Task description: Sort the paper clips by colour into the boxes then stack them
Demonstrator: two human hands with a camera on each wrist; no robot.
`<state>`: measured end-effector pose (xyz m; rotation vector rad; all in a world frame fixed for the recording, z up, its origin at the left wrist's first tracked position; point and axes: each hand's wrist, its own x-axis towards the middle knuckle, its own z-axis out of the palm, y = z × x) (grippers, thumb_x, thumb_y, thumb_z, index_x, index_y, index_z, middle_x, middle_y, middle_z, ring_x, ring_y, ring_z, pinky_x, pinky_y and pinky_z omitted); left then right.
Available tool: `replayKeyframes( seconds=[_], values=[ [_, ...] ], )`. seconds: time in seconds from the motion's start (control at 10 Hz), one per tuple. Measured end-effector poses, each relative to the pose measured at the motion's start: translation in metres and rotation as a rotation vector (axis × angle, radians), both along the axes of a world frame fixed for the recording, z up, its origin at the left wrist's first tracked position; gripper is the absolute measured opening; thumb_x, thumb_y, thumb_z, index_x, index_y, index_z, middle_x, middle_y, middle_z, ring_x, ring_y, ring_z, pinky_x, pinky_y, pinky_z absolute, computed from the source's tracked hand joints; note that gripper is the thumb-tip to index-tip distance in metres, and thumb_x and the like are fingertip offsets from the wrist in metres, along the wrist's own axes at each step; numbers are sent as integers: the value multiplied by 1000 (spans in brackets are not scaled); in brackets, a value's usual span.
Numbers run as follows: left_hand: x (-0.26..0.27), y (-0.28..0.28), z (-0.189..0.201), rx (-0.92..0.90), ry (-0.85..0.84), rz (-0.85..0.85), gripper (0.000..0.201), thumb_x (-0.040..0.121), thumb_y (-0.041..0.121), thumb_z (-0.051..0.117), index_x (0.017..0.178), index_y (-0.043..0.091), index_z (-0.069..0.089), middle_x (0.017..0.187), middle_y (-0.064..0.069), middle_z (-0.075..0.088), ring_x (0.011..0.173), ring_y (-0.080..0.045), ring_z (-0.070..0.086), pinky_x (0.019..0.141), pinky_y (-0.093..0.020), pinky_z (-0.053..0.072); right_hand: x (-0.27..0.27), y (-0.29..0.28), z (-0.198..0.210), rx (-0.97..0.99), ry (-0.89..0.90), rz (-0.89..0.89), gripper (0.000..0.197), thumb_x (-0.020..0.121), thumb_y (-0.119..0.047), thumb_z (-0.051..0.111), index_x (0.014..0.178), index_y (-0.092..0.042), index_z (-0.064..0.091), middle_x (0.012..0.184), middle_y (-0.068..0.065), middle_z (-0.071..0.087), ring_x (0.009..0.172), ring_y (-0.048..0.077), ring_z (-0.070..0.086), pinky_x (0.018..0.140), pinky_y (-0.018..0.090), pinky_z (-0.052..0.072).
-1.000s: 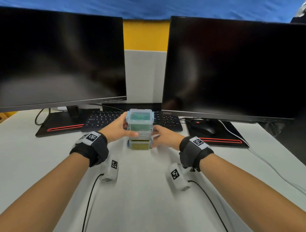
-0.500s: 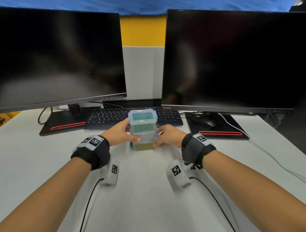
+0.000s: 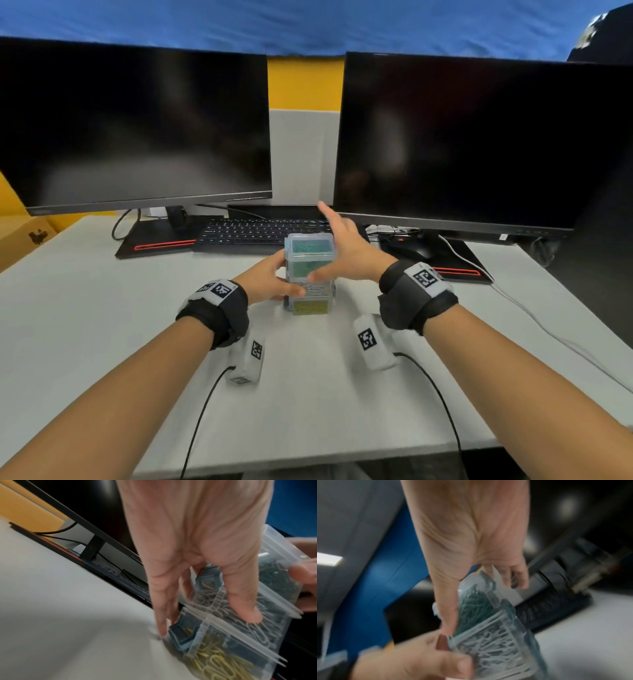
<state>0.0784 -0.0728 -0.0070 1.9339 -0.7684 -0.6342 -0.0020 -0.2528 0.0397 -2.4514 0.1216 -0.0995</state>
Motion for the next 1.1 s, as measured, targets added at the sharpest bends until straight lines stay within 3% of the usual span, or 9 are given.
replayKeyframes(
  seconds=[0.1, 0.2, 0.3, 0.4, 0.5, 0.6, 0.9, 1.0, 1.1],
  values=[
    [-20, -1, 1, 10, 94, 39, 75, 82, 14, 73, 135, 46, 31, 121, 2, 56, 112, -18, 55, 93, -46, 50, -5, 17, 0, -259, -22, 106, 92, 78, -40, 75, 149, -43, 17, 146, 9, 29, 132, 35, 38, 107, 50, 39],
    [-36, -2, 8, -33, 234, 94, 71, 82, 3, 70, 128, 43, 33, 115, -5, 61, 108, -29, 59, 87, -46, 51, -12, 22, 2, -326, -12, 99, 75, 85, -42, 68, 148, -37, 27, 139, 9, 36, 124, 33, 46, 104, 45, 42],
    [-39, -4, 18, -2, 216, 170, 57, 68, 2, 82, 117, 13, 55, 107, -10, 65, 104, -31, 61, 90, -41, 52, -17, 27, 5, -379, -5, 97, 75, 85, -41, 68, 149, -36, 28, 139, 10, 36, 124, 32, 47, 104, 43, 41],
    [-43, -12, 25, 27, 89, 266, 42, 70, -12, 74, 110, -8, 61, 109, -18, 67, 99, -30, 65, 86, -37, 55, -18, 29, 5, -404, 5, 73, 75, 86, -40, 67, 148, -37, 27, 143, 10, 34, 127, 32, 45, 104, 44, 42],
    [-37, -24, 22, 149, -91, 327, 44, 63, -1, 82, 103, -6, 63, 103, -20, 68, 93, -32, 65, 89, -44, 53, -16, 31, 6, -431, 24, 61, 75, 86, -41, 67, 148, -39, 26, 143, 8, 34, 127, 33, 45, 103, 47, 44],
    [-20, -31, 17, 250, -161, 319, 66, 44, 14, 87, 104, -2, 65, 101, -16, 70, 91, -30, 67, 86, -44, 55, -12, 32, 5, -441, 23, 49, 76, 85, -41, 68, 148, -40, 26, 144, 8, 34, 128, 33, 43, 102, 49, 45],
    [-54, -23, 31, 383, -286, 240, 48, 72, 0, 76, 117, 3, 62, 116, -16, 65, 105, -31, 61, 93, -43, 52, -18, 33, 7, -450, 56, 47, 81, 81, -54, 67, 148, -44, 22, 148, 5, 33, 131, 33, 40, 102, 51, 44],
    [-38, -21, 24, 459, -194, 169, 50, 75, -5, 69, 123, 5, 56, 119, -17, 63, 105, -28, 62, 91, -44, 53, -16, 26, 10, -460, 60, 36, 83, 74, -77, 54, 146, -52, 20, 155, 4, 24, 140, 38, 25, 110, 59, 28],
    [-10, -10, 2, 601, -139, 115, 66, 75, -4, 67, 135, 8, 42, 118, -16, 63, 100, -30, 65, 87, -44, 55, -14, 11, 18, -237, -131, -19, 75, 82, -77, 41, 148, -45, 25, 157, 6, 23, 145, 34, 15, 116, 56, 16]
  ],
)
